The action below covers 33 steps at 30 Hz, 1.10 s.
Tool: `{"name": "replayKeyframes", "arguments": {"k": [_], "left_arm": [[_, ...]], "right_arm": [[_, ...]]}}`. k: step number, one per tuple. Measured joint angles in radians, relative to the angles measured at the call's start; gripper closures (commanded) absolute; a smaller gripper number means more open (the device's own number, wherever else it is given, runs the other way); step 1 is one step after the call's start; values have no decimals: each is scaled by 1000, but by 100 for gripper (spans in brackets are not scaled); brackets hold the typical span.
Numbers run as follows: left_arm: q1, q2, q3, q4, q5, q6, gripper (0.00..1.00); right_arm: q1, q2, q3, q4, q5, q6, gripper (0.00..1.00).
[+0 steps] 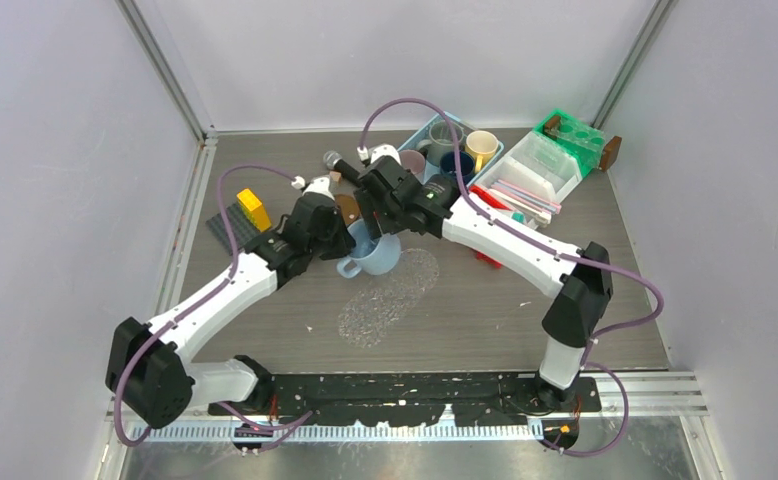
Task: Prepare toiletry sets of a toothbrush and toothpaste on the tray
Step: Pick up the cup from the storage box, then place the cup on the tray.
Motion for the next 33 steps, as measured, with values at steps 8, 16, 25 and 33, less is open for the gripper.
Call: {"name": "replayKeyframes", "arguments": {"k": [8,16,25,33], "left_arm": [[-8,-28,36,-96,-165,-183,100],[7,33,175,-331,-412,-397,100],[15,235,335,-429,-525,-540,100],[90,366,356,-423,-531,-597,100]], "right_arm": [[5,-155,-70,53,99,26,3],[-34,-478,-264,68,351,39,0],[-122,-706,-465,59,484,57,0],[-159,-851,-542,17,553,56,0]]}}
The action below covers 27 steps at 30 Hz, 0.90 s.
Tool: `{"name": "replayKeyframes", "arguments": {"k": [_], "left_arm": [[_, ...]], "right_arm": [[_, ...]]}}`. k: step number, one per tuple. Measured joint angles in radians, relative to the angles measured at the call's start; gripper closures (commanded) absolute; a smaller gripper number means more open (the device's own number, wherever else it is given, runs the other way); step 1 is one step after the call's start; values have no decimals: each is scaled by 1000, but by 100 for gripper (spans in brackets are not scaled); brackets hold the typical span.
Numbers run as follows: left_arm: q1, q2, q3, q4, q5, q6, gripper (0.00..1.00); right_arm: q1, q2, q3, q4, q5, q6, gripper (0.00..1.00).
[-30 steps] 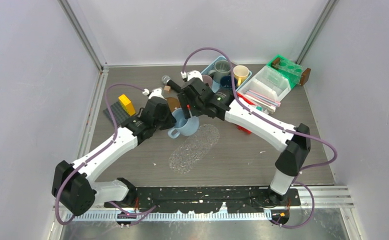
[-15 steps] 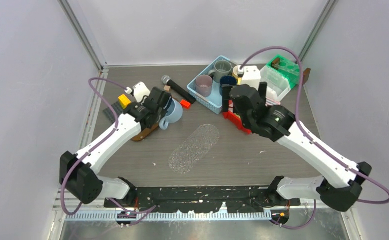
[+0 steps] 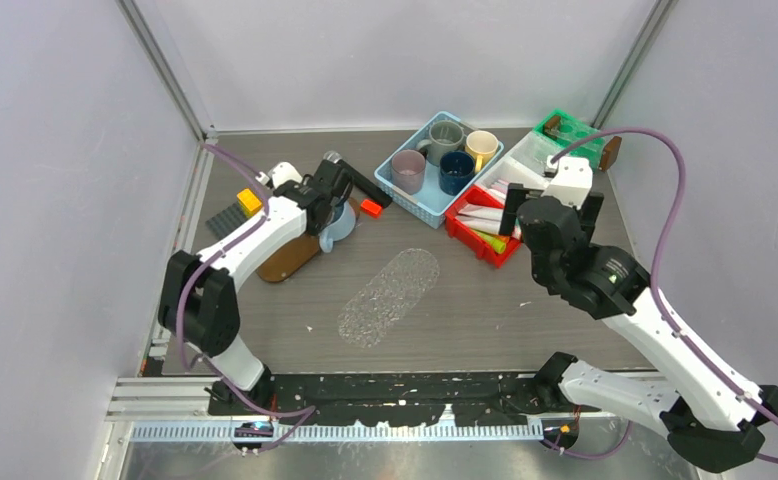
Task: Prepare toiletry sets of a toothbrush and toothpaste on the tray
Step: Place the cup on the tray.
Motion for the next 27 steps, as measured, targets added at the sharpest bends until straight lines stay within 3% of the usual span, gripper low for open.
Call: {"name": "replayKeyframes", "arguments": {"k": [17,19,27], "left_arm": [[56,221,155,-7,-12,-43,99],[58,240,159,-7,-12,-52,92],[65,264,194,-11,-21,-72,48]], "right_arm": [[-1,-193,-106,-49,130,-1,0],[-1,-194,-110,-48,136,-1,0],[-2,-193,-129,-48,138,-1,0]]}}
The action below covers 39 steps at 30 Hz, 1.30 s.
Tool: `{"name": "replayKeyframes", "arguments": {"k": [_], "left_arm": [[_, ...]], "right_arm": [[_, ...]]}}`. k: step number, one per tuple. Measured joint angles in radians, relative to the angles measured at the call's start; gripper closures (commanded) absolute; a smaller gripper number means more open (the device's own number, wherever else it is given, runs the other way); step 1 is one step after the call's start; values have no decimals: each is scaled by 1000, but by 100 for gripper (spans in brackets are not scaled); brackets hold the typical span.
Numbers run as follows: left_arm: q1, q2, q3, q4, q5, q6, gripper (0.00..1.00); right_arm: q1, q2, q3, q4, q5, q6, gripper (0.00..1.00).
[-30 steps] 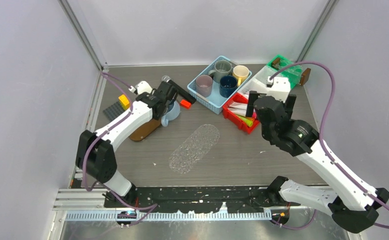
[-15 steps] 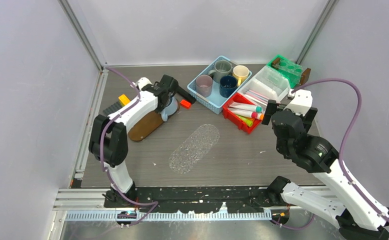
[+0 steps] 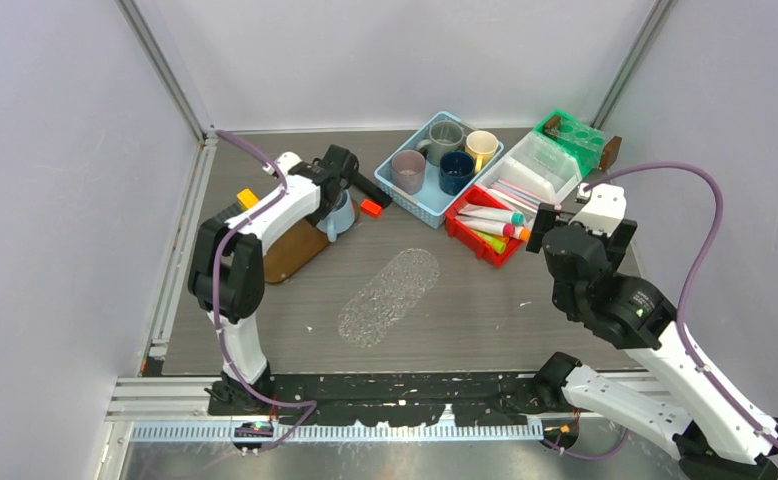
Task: Prepare toiletry sets of a toothbrush and toothpaste on the tray
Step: Place the cup on the tray.
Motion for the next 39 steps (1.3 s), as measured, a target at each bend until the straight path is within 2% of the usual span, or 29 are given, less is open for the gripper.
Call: {"name": "replayKeyframes", "arguments": {"k": [8,12,14,20,21,26,28,33,39], "left_arm": [[1,-3,11,2,0,40,15],[2,-17,23,5,-1,176,6],[4,-39,27,26,1,304,3],[25,-138,27,122,84,775,8],[32,-154,31,133,122,872,10],[73,-168,78,133,328,1164,14],[100,-162,102,122,411,1240,19],[185,-86,211,84,625,1390,22],[225,-14,224,47,753,1483,26]], "right_arm": [[0,-9,-5,0,2,0,0],[0,-11,-8,1,2,0,0],[0,-18,-14,3,0,-3,0],[0,-56,-32,25,-31,-15,0],[0,-66,-34,30,-36,-19,0],[0,-87,-38,44,-52,-25,1],[0,-86,-38,46,-60,-26,1],[0,-86,-42,49,-74,-28,1],[0,-86,-42,52,-79,-30,1]]}}
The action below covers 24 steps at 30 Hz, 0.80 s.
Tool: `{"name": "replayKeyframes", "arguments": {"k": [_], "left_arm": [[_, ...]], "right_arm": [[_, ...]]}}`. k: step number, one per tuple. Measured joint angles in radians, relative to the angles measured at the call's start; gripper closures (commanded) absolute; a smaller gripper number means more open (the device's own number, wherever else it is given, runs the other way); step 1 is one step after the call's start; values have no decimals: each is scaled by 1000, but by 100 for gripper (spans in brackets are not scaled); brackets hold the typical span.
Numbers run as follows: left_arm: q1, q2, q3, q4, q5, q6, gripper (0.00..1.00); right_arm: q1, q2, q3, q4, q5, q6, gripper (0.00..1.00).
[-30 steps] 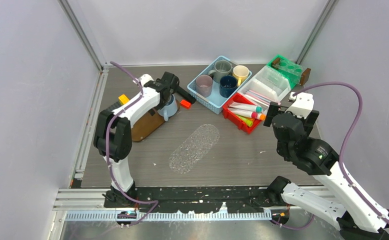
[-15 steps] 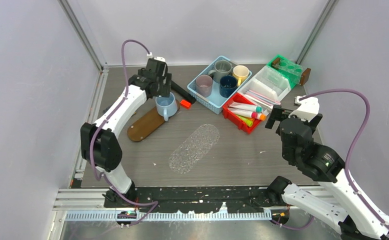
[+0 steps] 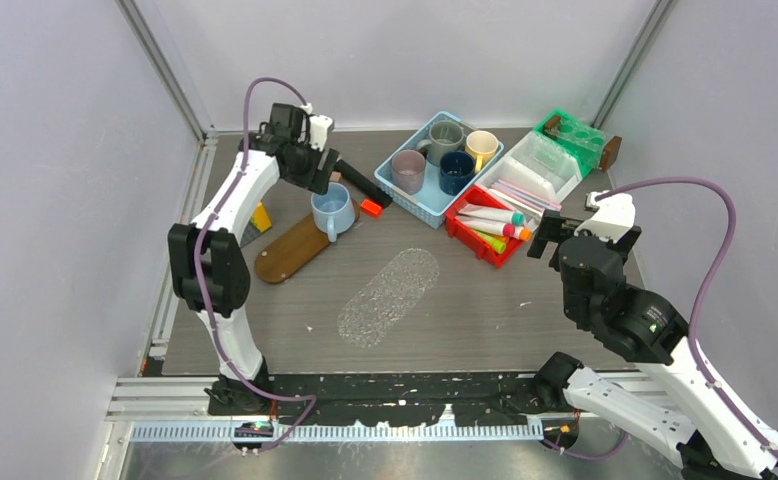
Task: Prepare toiletry sets of a toothbrush and toothpaste on the tray
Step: Place the cup on the tray.
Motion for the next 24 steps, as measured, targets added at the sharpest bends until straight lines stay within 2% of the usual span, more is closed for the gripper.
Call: {"name": "replayKeyframes", "arguments": {"k": [3,16,21,24], "left_arm": [[-1,14,-5,2,33,27,31],[0,19,-39,22,77,69,34],[0,45,-39,33,89,88,38],[0,63,-39,35,101,91,48]], "right_arm": [[0,0,0,0,-2,0,1],[0,10,-2,0,-3,-1,1],[0,18,-3,0,-3,-1,1],[0,20,-3,1,-3,-1,1]]}}
